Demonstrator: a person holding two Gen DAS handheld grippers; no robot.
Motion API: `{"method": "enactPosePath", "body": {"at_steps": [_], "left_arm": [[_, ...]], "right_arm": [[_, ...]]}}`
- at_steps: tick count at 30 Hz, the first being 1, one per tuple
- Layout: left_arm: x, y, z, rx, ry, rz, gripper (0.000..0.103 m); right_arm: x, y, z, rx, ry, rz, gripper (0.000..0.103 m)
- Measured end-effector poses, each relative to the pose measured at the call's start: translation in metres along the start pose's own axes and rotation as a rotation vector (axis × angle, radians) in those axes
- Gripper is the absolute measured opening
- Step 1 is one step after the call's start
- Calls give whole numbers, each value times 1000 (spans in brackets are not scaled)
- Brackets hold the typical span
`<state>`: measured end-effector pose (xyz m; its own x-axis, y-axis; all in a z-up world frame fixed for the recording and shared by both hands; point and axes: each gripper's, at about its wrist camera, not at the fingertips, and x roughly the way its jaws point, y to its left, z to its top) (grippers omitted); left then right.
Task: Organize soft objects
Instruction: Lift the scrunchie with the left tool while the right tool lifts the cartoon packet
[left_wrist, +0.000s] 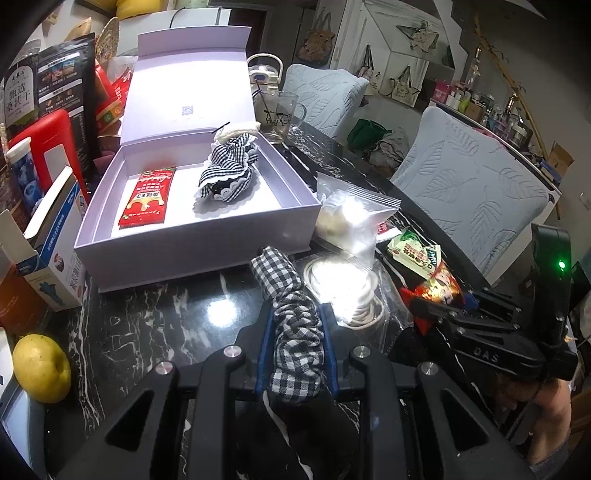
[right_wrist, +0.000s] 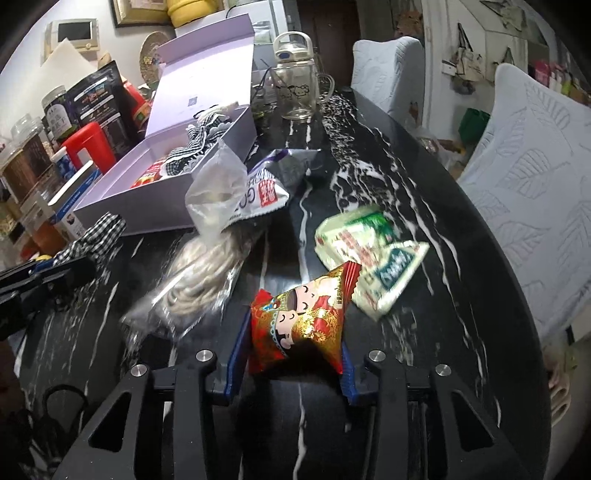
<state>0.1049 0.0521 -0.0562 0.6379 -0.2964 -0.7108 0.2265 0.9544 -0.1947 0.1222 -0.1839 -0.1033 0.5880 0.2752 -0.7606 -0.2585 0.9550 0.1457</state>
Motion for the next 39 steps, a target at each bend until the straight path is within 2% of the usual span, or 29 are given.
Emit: {"method": "enactPosePath", "body": {"at_steps": [7,13,17,25,35,39], "left_arm": [[-10,-3,-3,13,-5,-15,24],[-22,-6,-1,16,-29,-38,24],[-35,-10,6,36,-77,-39,24],[-69,-9,34,63,-224,-4,24],[-102,3,78,81,-376,48,24],[-108,13,96,78,-422,72,24]], "right_arm": [[-22,11,-15,-5,10,43,40],[-37,25,-13,-21,2,120,40],[-49,38,1,-58,-39,168,40],[-67,57,38,-141,-127,226,40],[-94,78,98,-237,-250,246,40],[-104,89,122,-282,-319,229,40]]}}
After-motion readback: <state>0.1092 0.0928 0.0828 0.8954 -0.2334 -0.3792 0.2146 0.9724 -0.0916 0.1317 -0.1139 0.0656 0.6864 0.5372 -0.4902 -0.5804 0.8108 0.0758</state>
